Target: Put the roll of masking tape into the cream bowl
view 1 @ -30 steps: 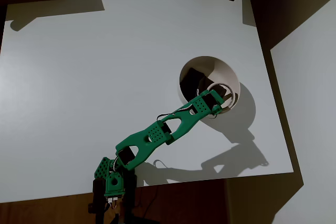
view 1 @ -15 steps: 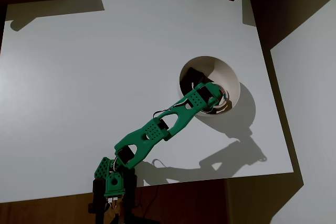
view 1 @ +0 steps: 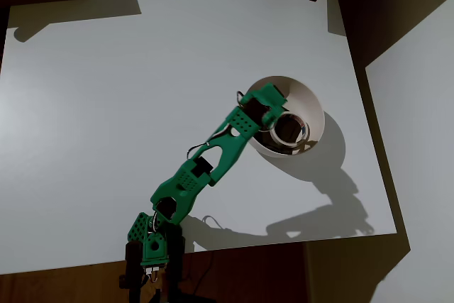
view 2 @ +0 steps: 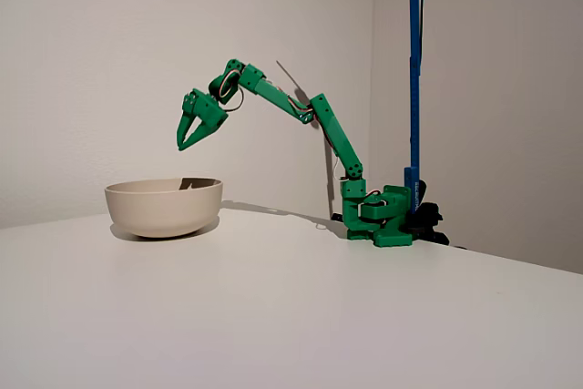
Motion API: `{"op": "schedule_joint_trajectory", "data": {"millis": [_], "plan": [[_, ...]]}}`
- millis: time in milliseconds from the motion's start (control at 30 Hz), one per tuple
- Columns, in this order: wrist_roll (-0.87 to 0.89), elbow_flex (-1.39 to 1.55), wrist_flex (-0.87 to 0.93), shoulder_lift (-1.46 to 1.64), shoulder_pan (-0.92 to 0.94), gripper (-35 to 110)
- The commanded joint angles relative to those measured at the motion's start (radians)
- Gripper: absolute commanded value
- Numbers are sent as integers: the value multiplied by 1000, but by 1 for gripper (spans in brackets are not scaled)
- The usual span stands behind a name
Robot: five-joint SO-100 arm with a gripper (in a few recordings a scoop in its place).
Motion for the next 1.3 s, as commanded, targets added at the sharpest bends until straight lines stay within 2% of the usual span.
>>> {"op": "schedule_joint_trajectory", "data": {"millis": [0, 233, 467, 633, 933, 1267], "plan": [[-9, -80, 161, 206, -130, -8], [-52, -74, 457, 360, -469, -8], [-124, 293, 465, 724, -749, -8], [-115, 601, 454, 976, -910, -8], [-175, 1220, 236, 1359, -930, -8], [-218, 1617, 5, 1506, -833, -8]]}}
